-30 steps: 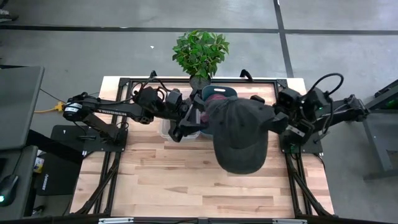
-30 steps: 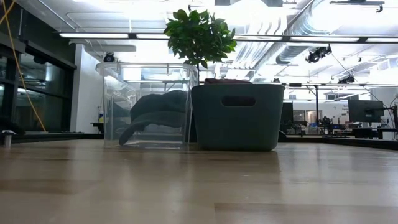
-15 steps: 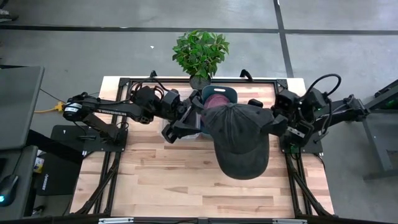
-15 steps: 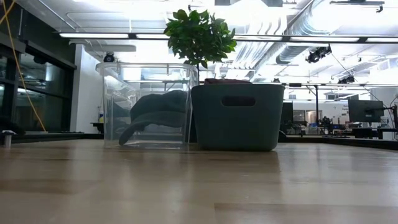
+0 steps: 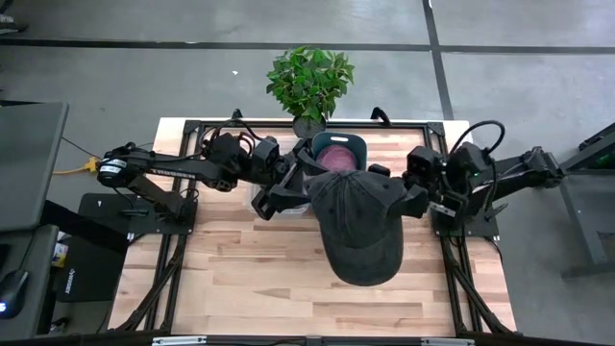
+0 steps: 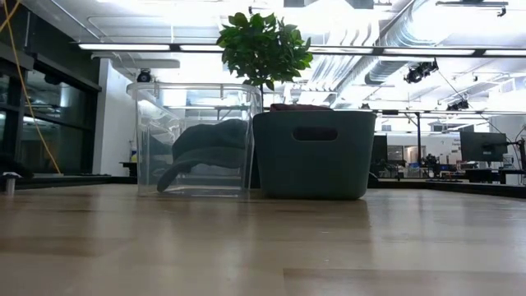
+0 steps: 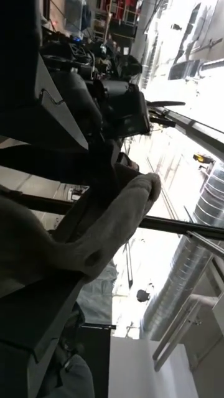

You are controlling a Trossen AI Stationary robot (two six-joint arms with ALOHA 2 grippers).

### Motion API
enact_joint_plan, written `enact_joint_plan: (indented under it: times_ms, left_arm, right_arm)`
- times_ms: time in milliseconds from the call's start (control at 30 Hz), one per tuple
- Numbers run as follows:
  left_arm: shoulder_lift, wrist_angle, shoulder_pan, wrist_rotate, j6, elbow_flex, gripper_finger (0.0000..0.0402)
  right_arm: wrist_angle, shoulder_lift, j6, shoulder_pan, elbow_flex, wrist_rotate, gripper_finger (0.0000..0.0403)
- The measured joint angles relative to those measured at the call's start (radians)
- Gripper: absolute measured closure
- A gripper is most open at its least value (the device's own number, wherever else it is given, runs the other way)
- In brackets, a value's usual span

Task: Pick & Place hat
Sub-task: Put the black cap into the blue bin

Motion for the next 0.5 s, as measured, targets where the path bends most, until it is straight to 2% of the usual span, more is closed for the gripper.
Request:
enact_joint_plan:
  times_ms: [133, 500]
  left_arm:
    - [0.000, -0.004, 0.000, 0.032, -0.005, 0.000, 0.0090]
    - [0.000, -0.003, 0.000, 0.152, -0.109, 0.000, 0.0090]
  right_arm:
    - [0.060, 0.028, 0.038, -0.023, 0.000, -0.021, 0.0399]
    - [0.063, -0.002, 0.057, -0.084, 0.000, -0.051, 0.0399]
